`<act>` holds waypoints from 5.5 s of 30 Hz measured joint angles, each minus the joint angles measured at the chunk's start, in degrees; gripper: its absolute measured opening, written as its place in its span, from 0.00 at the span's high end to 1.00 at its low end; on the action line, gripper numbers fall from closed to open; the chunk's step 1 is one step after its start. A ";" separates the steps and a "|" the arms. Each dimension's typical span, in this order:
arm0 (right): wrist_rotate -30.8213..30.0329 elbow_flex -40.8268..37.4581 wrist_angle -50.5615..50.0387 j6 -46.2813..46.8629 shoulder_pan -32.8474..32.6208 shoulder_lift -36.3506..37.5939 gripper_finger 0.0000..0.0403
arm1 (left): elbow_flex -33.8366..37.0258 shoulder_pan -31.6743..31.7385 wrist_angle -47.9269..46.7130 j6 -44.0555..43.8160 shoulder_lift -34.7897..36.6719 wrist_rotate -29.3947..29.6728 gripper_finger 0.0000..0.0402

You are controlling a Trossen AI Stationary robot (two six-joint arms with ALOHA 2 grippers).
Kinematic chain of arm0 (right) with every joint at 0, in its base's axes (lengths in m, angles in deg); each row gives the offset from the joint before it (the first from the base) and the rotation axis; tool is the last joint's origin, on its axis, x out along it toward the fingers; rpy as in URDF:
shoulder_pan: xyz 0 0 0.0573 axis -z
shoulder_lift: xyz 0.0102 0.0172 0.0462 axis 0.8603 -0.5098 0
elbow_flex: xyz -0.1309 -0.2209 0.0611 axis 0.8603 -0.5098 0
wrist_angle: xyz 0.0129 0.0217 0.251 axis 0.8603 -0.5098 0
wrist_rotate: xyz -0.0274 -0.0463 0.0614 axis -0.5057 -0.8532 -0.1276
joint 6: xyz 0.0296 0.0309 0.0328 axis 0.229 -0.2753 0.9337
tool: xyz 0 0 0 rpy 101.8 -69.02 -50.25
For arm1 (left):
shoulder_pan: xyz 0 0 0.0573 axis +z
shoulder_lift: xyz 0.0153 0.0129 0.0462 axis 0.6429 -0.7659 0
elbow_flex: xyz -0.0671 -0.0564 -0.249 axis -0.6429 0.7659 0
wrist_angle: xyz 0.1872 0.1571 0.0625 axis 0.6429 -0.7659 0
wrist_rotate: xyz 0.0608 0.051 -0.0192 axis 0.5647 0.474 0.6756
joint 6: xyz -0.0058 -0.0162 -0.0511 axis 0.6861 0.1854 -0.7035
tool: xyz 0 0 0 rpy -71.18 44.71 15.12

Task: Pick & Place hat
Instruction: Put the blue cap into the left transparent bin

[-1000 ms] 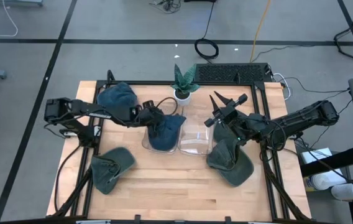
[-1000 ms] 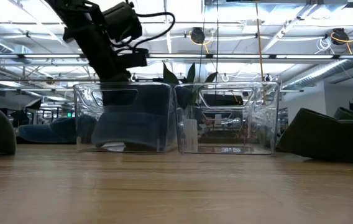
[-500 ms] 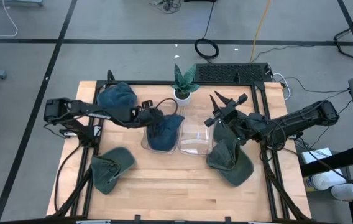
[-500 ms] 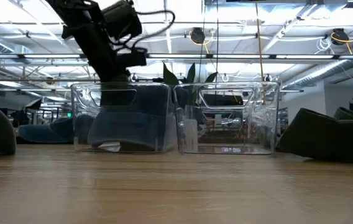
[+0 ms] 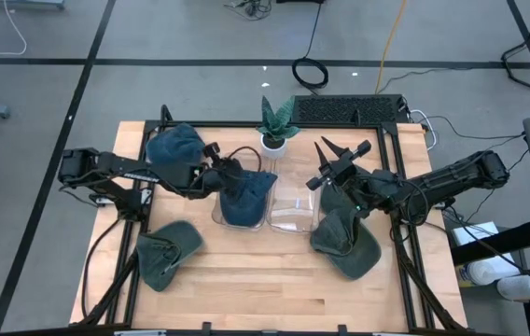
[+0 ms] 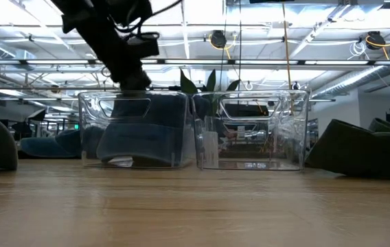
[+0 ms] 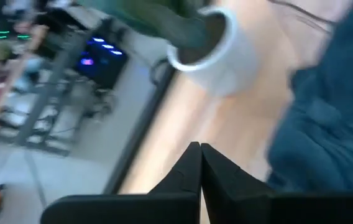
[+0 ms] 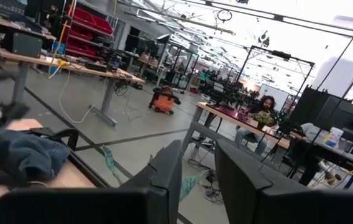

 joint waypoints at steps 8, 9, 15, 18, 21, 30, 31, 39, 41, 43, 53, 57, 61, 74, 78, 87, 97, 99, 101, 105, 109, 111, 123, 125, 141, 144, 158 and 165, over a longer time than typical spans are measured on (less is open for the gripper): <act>-0.11 0.02 0.03 -3.44 0.00 0.00 0.80 | 0.25 -2.21 0.19 -2.26 4.02 12.30 1.00; -0.11 0.02 0.02 -3.36 0.00 0.00 0.80 | 0.05 -2.35 0.81 -2.68 4.70 12.44 1.00; -0.14 0.01 -0.02 -1.65 0.00 -0.02 0.79 | 0.19 -3.24 -2.52 -5.84 10.88 12.23 1.00; -0.10 0.00 -0.18 -1.78 0.00 -0.01 0.79 | -0.01 -3.45 -3.46 -7.66 14.75 12.12 1.00; -0.13 0.02 -0.40 -1.64 0.00 0.00 0.79 | 0.10 -3.72 -5.44 -9.16 18.47 11.99 1.00; -0.11 0.00 -3.71 0.10 0.00 -0.02 0.79 | 0.17 -4.01 -17.27 -15.33 29.22 12.89 1.00; -0.10 0.00 -3.95 0.10 0.00 -0.02 0.79 | 0.21 -4.02 -18.51 -15.76 30.17 12.90 1.00; -0.08 0.00 -4.28 0.10 -0.04 -0.02 0.79 | 0.17 -4.38 -26.85 -19.62 37.69 12.93 1.00; -0.07 0.00 -4.32 0.10 -0.04 -0.02 0.79 | 0.16 -4.68 -28.79 -20.98 39.46 12.87 1.00; -0.09 0.00 -4.26 0.10 -0.04 -0.02 0.80 | 0.38 -5.25 -29.52 -21.78 40.78 12.94 1.00; -0.04 0.00 -4.30 0.10 -0.04 -0.02 0.80 | 9.46 -8.57 -27.97 -23.27 50.32 14.85 1.00; -0.02 0.00 -4.30 0.10 -0.04 -0.02 0.80 | 11.49 -9.22 -27.87 -25.55 53.39 16.83 1.00; -0.03 0.00 -4.30 2.25 -0.04 -0.02 0.80 | 13.40 -9.63 -27.99 -27.72 55.23 18.67 1.00; -0.02 0.00 -4.30 3.09 -0.04 -0.02 0.72 | 15.45 -8.82 -27.97 -29.03 55.47 18.56 0.95; -0.02 0.00 -4.51 3.11 -0.04 -0.02 0.68 | 14.49 -6.38 -27.79 -29.28 55.36 18.52 0.86; -0.13 0.00 -5.11 4.56 -0.06 -0.02 0.61 | 14.47 1.65 -27.97 -29.38 55.32 16.85 0.60; -0.17 0.00 -5.11 4.56 -0.04 -0.02 0.59 | 14.45 12.37 -30.50 -28.63 55.30 4.95 0.37; -0.17 0.00 -5.11 4.57 -0.05 -0.02 0.59 | 14.40 14.63 -31.25 -28.63 54.61 1.90 0.33; -0.16 0.00 -5.11 4.57 -0.07 -0.02 0.59 | 14.38 16.76 -31.62 -28.29 53.46 -0.84 0.30; -0.17 0.00 -5.11 4.58 -0.09 -0.02 0.59 | 14.36 20.63 -31.56 -27.33 50.22 -3.98 0.26; -0.17 0.00 -5.11 4.56 -0.09 -0.02 0.58 | 14.36 23.80 -31.53 -26.30 46.15 -5.78 0.23; -0.17 0.00 -5.11 4.56 -0.09 -0.02 0.58 | 14.36 25.29 -31.26 -25.87 44.21 -6.60 0.23; -0.19 0.00 -5.21 4.46 -0.09 -0.02 0.58 | 14.36 31.89 -29.54 -20.15 33.61 -13.85 0.19; -0.20 0.00 -5.89 4.51 -0.09 -0.02 0.58 | 14.36 32.30 -27.75 -18.65 31.86 -15.32 0.20; -0.19 0.00 -9.02 6.06 -0.13 0.00 0.58 | 14.36 32.87 -14.32 -9.97 15.88 -18.78 0.21; -0.20 0.00 -9.02 6.06 -0.13 0.00 0.58 | 14.36 33.75 -11.74 -9.05 13.71 -18.63 0.23; -0.04 0.00 -9.00 6.06 -0.13 0.00 0.60 | 14.36 38.39 -10.04 -7.83 9.45 -22.83 0.68; 0.00 0.00 -8.98 6.09 -0.13 0.00 0.60 | 14.36 38.48 -9.72 -9.00 9.46 -23.30 0.97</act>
